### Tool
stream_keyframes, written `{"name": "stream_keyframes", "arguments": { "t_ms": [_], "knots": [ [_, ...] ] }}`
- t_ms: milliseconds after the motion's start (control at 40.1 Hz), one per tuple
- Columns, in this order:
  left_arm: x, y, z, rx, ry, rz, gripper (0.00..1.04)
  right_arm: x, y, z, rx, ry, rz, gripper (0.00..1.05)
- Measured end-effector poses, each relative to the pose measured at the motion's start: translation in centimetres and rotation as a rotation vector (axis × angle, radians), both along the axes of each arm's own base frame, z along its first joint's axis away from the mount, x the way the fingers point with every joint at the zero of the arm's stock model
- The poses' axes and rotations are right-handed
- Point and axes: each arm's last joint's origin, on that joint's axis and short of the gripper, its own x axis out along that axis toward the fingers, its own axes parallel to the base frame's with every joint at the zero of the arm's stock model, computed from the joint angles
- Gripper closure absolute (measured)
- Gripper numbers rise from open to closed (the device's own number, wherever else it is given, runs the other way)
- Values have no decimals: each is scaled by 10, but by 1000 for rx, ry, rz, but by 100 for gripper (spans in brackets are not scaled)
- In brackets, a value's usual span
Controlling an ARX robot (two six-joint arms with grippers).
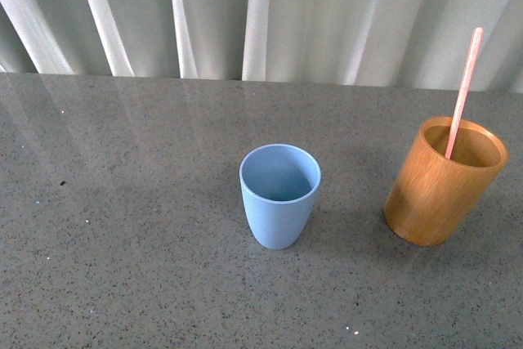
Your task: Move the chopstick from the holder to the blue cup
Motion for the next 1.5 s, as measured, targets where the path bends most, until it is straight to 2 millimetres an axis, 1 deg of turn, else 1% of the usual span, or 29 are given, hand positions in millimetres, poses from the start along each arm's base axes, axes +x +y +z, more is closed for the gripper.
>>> {"name": "stream_keyframes", "arguments": {
  "t_ms": [50, 75, 100, 150, 225, 350, 424, 474, 499, 549, 574, 699, 749, 849, 1423, 1498],
  "knots": [
    [-25, 19, -3, -10, -50, 48, 7, 0, 0, 0, 0, 0, 0, 10],
    [-32, 23, -5, -7, -55, 63, 7, 0, 0, 0, 0, 0, 0, 10],
    [-46, 32, -11, 2, -66, 98, 7, 0, 0, 0, 0, 0, 0, 10],
    [-63, 41, -22, 6, -42, 138, 7, 0, 0, 0, 0, 0, 0, 10],
    [-69, 44, -25, 7, -41, 155, 7, 0, 0, 0, 0, 0, 0, 10],
    [-69, 44, -25, 8, -45, 142, 7, 0, 0, 0, 0, 0, 0, 10],
    [-73, 45, -31, 59, -165, 23, 21, 0, 0, 0, 0, 0, 0, 10],
    [-77, 45, -34, 82, -211, 3, 28, 0, 0, 0, 0, 0, 0, 10],
    [-81, 45, -37, 97, -231, -5, 33, 0, 0, 0, 0, 0, 0, 10],
    [-85, 45, -40, 109, -242, -9, 41, 0, 0, 0, 0, 0, 0, 10],
    [-88, 45, -42, 118, -245, -9, 46, 0, 0, 0, 0, 0, 0, 10],
    [-103, 46, -59, 134, -236, -8, 76, 0, 0, 0, 0, 0, 0, 10],
    [-108, 46, -63, 137, -238, -9, 87, 0, 0, 0, 0, 0, 0, 10],
    [-113, 46, -67, 138, -242, -9, 101, 0, 0, 0, 0, 0, 0, 10],
    [-142, 46, -89, 144, -251, -8, 101, 0, 0, 0, 0, 0, 0, 10],
    [-144, 46, -88, 145, -262, -9, 101, 0, 0, 0, 0, 0, 0, 10]
  ]
}}
